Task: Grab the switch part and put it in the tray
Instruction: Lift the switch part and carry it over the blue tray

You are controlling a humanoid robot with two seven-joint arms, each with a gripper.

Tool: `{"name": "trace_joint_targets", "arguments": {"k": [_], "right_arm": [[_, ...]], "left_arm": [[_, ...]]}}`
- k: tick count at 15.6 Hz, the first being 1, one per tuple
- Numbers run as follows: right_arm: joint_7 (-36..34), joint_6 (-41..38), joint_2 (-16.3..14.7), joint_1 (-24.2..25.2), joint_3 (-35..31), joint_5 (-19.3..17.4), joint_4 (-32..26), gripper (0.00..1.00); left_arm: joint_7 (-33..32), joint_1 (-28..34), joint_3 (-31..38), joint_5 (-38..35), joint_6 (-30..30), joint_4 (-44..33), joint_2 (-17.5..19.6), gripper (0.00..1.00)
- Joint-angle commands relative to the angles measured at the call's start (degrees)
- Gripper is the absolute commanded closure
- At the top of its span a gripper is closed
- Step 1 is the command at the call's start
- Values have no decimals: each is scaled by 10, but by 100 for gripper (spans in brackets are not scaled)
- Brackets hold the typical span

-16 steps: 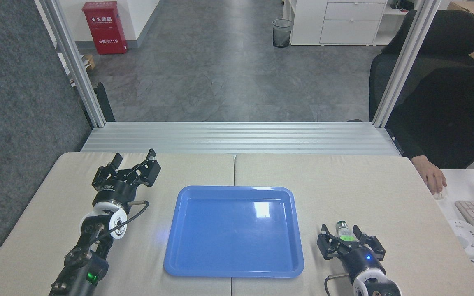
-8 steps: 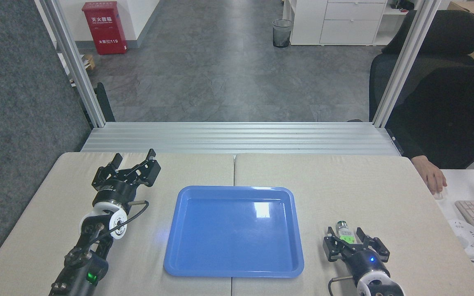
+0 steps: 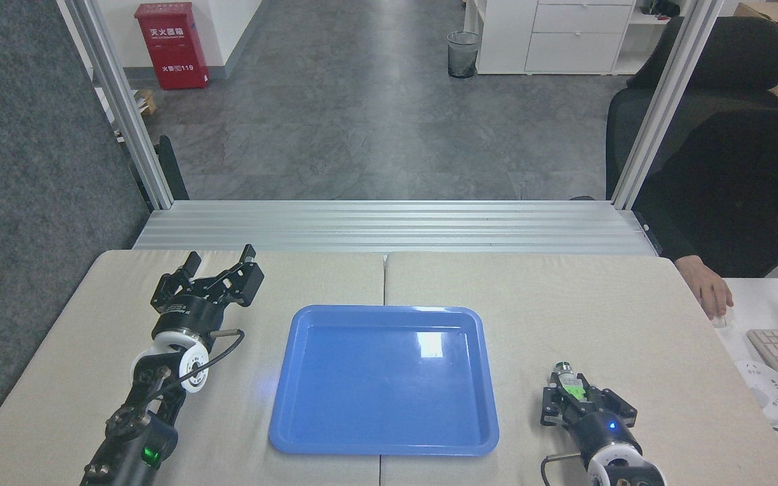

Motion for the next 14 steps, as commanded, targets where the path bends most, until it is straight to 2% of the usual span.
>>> {"name": "trace_joint_targets", "arguments": {"k": [1, 3, 5, 6, 9, 12, 14], "right_arm": [[-39, 27, 0, -52, -6, -3, -16, 100], [-41, 37, 26, -103, -2, -4, -37, 100], [-40, 36, 77, -133, 17, -1, -62, 100], [-40, 36, 98, -137, 46, 0, -69, 100], [-40, 36, 107, -139, 135, 13, -68, 100], [-40, 32, 107, -139, 198, 19, -22, 100], [-38, 31, 109, -131, 230, 22, -13, 100]], "left_arm": [[0, 0, 0, 0, 0, 0, 0, 0], [0, 0, 0, 0, 0, 0, 0, 0], [0, 0, 0, 0, 0, 0, 0, 0], [0, 0, 0, 0, 0, 0, 0, 0], [0, 0, 0, 0, 0, 0, 0, 0], [0, 0, 0, 0, 0, 0, 0, 0], [0, 0, 0, 0, 0, 0, 0, 0]]}}
